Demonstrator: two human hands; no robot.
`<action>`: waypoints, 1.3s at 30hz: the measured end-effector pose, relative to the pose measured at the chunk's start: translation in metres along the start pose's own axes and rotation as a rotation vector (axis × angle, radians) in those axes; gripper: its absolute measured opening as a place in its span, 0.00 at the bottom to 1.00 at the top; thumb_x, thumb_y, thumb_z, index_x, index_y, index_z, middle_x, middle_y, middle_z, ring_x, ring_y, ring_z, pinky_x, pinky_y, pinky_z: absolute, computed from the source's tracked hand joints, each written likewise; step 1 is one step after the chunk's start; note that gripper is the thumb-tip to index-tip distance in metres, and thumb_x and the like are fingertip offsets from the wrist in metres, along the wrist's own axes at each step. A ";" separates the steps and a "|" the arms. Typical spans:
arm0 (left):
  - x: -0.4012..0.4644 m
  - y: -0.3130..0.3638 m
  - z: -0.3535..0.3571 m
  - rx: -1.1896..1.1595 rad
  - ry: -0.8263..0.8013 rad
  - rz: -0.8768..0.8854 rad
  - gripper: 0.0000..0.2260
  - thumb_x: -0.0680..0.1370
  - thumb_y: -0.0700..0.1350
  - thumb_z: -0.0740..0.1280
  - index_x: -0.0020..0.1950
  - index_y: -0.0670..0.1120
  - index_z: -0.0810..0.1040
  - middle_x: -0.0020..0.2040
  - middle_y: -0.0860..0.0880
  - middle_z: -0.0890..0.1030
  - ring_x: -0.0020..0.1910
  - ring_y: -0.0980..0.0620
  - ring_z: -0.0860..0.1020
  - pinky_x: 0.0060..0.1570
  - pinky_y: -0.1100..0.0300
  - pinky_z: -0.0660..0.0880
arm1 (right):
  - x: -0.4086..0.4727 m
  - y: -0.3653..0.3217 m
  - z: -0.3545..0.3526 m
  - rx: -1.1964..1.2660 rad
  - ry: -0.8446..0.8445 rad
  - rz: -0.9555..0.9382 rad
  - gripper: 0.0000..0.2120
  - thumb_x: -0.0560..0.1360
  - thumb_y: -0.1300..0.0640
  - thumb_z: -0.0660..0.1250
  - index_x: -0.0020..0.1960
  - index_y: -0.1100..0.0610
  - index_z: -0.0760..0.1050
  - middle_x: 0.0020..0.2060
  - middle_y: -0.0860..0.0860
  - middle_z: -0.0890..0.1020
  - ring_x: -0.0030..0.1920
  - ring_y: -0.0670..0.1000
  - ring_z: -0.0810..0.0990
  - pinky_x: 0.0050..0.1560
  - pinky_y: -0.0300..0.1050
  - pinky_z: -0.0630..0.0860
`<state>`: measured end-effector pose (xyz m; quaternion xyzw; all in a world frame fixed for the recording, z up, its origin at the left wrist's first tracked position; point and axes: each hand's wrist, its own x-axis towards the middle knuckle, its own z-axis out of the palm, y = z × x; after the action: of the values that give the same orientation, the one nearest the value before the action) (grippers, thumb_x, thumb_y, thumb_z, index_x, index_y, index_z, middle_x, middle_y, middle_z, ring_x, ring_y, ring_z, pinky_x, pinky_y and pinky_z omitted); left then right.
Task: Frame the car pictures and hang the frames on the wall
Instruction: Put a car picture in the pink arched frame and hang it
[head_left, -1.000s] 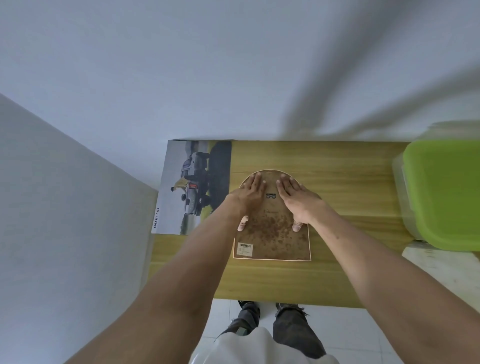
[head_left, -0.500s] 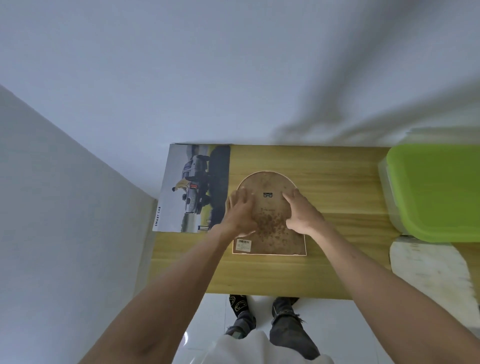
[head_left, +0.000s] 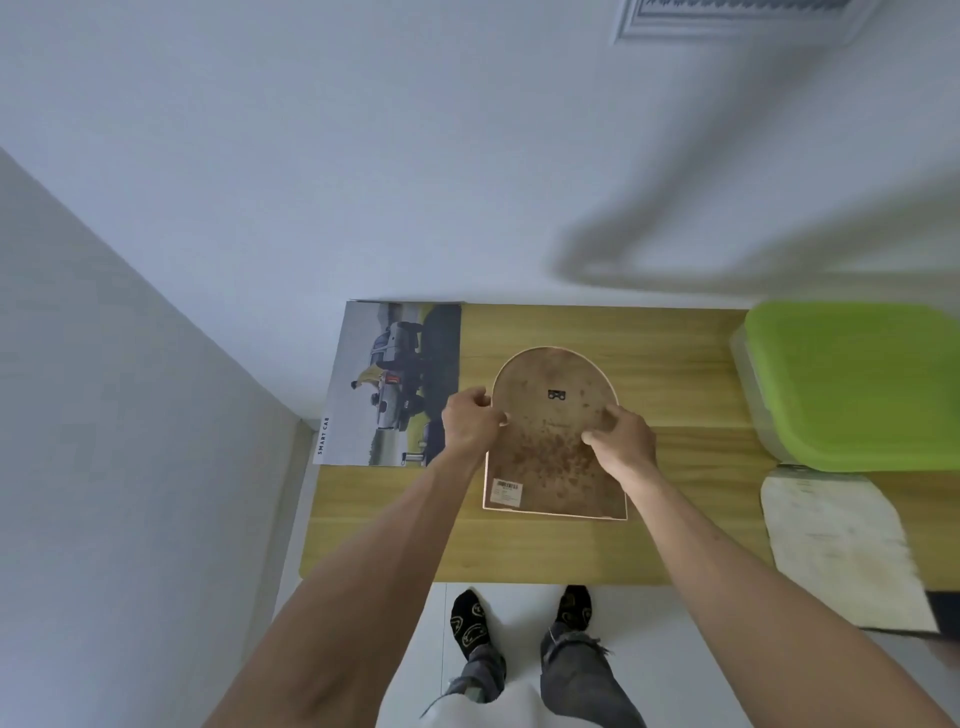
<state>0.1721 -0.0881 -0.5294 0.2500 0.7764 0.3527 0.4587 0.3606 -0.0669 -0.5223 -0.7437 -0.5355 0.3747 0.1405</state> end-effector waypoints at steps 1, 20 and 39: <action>-0.003 0.001 -0.001 -0.057 -0.006 0.003 0.20 0.70 0.33 0.73 0.62 0.41 0.80 0.45 0.51 0.82 0.46 0.50 0.80 0.46 0.58 0.77 | -0.002 0.000 -0.003 0.007 0.000 -0.012 0.23 0.74 0.66 0.67 0.69 0.62 0.74 0.63 0.58 0.80 0.59 0.59 0.79 0.54 0.44 0.76; -0.135 0.118 0.004 0.111 0.299 0.663 0.11 0.73 0.41 0.67 0.49 0.55 0.82 0.37 0.51 0.82 0.35 0.47 0.78 0.37 0.52 0.75 | -0.059 -0.119 -0.139 0.364 -0.085 -0.444 0.19 0.77 0.47 0.64 0.66 0.48 0.76 0.62 0.47 0.80 0.61 0.52 0.78 0.63 0.52 0.76; -0.165 0.177 -0.050 0.246 0.421 0.986 0.22 0.80 0.49 0.65 0.73 0.50 0.68 0.69 0.45 0.69 0.66 0.45 0.70 0.63 0.48 0.73 | -0.093 -0.169 -0.228 0.731 -0.127 -0.622 0.16 0.76 0.66 0.61 0.49 0.49 0.83 0.47 0.55 0.84 0.45 0.56 0.81 0.48 0.52 0.81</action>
<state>0.2141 -0.1104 -0.2865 0.5598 0.6779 0.4748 0.0412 0.3911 -0.0419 -0.2263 -0.4259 -0.5733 0.5232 0.4650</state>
